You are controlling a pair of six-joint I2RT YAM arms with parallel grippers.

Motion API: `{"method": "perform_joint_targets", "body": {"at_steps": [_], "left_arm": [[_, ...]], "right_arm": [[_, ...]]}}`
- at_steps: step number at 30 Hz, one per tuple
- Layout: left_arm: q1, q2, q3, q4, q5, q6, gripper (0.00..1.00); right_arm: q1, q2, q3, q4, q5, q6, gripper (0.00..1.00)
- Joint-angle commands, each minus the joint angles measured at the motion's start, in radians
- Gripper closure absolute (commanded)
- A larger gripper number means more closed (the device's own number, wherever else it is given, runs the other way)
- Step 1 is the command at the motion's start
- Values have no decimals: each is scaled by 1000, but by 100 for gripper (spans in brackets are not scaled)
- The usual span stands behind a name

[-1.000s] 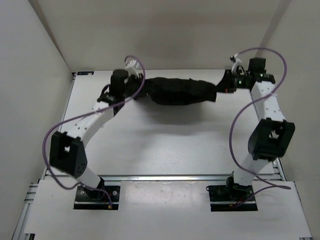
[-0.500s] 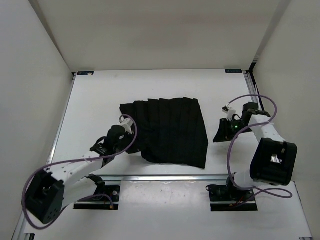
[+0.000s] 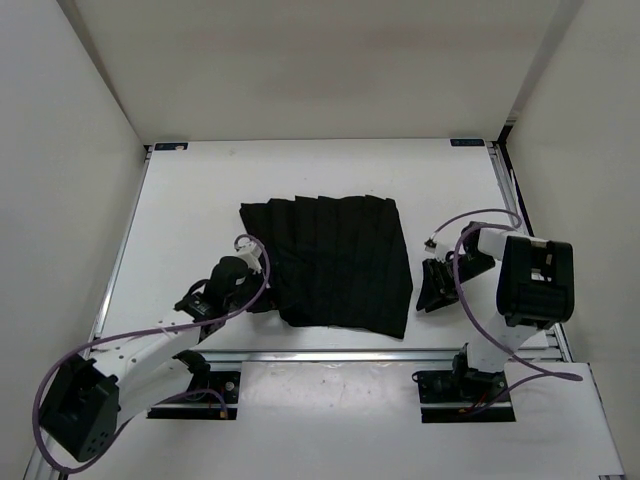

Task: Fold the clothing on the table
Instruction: Flatten the skirt out

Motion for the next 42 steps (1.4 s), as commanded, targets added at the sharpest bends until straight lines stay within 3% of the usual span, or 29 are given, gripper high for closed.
{"method": "perform_joint_targets", "body": {"at_steps": [1, 9, 11, 12, 13, 14, 17, 26, 32, 35, 38, 42], "left_arm": [[48, -79, 5, -55, -22, 39, 1], [194, -260, 31, -193, 9, 90, 1], [180, -210, 6, -187, 41, 96, 1], [142, -187, 2, -175, 38, 93, 1], [119, -147, -9, -151, 23, 85, 1], [52, -114, -27, -113, -9, 68, 1], [-36, -26, -61, -51, -42, 2, 1], [-12, -23, -129, 18, -67, -53, 1], [22, -6, -83, 29, -79, -41, 1], [16, 29, -54, 50, -68, -39, 1], [10, 89, -21, 61, -68, -32, 1], [2, 152, 9, 67, -56, -25, 2]], "right_arm": [[25, 46, 22, -30, -82, -9, 54], [73, -3, 16, -7, -70, 9, 49], [70, -27, 16, -4, -62, 20, 32], [71, -49, 8, -1, -51, 21, 31], [76, -59, 8, -5, -48, 29, 13], [87, -70, 16, 2, -44, 35, 10], [113, -110, 13, 4, -21, 37, 8], [173, -118, 2, 25, -1, 69, 4], [176, -9, 28, 33, -8, 92, 5], [119, 14, 40, 83, -105, 147, 4], [134, 36, 44, 117, -155, 195, 8], [206, -15, -71, 250, -159, 277, 9]]}}
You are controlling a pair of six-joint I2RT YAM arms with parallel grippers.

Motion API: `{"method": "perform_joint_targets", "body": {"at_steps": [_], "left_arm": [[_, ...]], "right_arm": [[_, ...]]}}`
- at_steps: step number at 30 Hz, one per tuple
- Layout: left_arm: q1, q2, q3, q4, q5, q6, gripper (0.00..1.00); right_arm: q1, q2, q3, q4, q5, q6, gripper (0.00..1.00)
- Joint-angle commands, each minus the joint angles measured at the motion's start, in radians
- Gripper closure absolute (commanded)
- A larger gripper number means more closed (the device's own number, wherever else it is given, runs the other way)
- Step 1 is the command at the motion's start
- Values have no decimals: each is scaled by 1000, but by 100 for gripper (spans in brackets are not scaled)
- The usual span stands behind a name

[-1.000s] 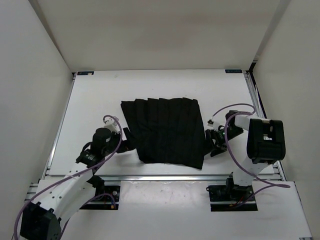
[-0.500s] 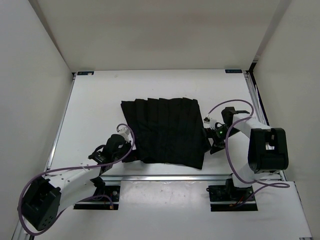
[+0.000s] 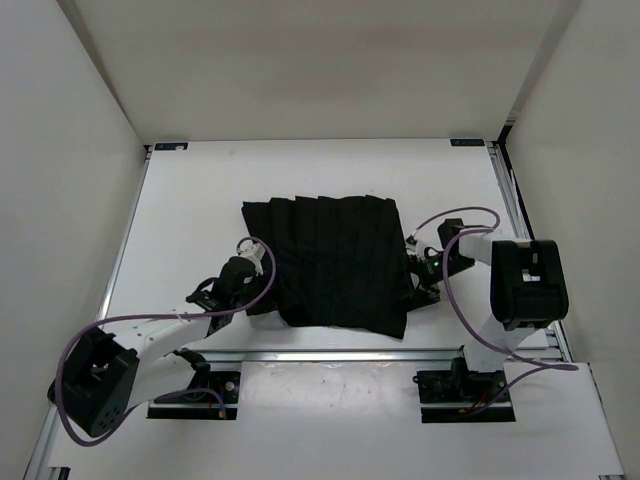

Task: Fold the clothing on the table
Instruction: Flatten the skirt out

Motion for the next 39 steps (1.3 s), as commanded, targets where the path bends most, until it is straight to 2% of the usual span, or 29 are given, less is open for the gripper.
{"method": "perform_joint_targets", "body": {"at_steps": [1, 5, 9, 10, 11, 13, 14, 16, 17, 18, 24, 26, 28, 29, 31, 32, 34, 37, 38, 39], "left_arm": [[-1, 30, 43, 9, -2, 14, 2], [8, 66, 54, 51, 1, 21, 1], [5, 86, 60, 57, 12, 23, 1], [8, 85, 66, 61, 9, 25, 3], [8, 83, 66, 64, 13, 28, 8], [14, 82, 61, 69, 22, 29, 37], [26, 80, 57, 72, 39, 32, 47], [37, 77, 57, 69, 39, 37, 90], [43, 74, 58, 72, 38, 38, 98], [49, 80, 63, 72, 45, 46, 100], [29, 140, 135, 40, 42, 72, 100], [19, 145, 135, 41, 46, 71, 95], [12, 140, 120, 51, 52, 69, 75], [12, 140, 111, 60, 53, 66, 65], [12, 142, 97, 68, 53, 60, 48], [11, 140, 88, 75, 49, 57, 38], [2, 149, 77, 80, 36, 52, 24], [-9, 159, 72, 83, 13, 46, 15], [-6, 157, 57, 81, 9, 46, 2], [-6, 149, 54, 95, 4, 43, 1]], "right_arm": [[59, -47, -92, 154, -18, 83, 11], [112, -117, -229, 335, 8, 172, 19], [130, -139, -221, 335, 57, 180, 43], [123, -159, -211, 329, 77, 186, 52], [118, -169, -212, 334, 102, 182, 61], [92, -205, -211, 328, 160, 171, 75], [74, -234, -211, 335, 171, 171, 82], [55, -268, -206, 341, 203, 151, 90], [35, -286, -208, 341, 208, 150, 96], [20, -289, -193, 349, 200, 145, 100], [-89, -248, -154, 331, 65, 128, 100], [-106, -237, -180, 331, 57, 131, 100], [-118, -252, -200, 337, 59, 127, 96], [-109, -248, -202, 332, 76, 131, 87], [-105, -249, -191, 318, 89, 127, 52], [-94, -248, -191, 317, 106, 134, 48], [-82, -240, -194, 311, 119, 152, 43], [-71, -217, -217, 318, 134, 176, 41], [-88, -208, -215, 318, 142, 180, 38], [-95, -188, -220, 325, 151, 185, 38]]}}
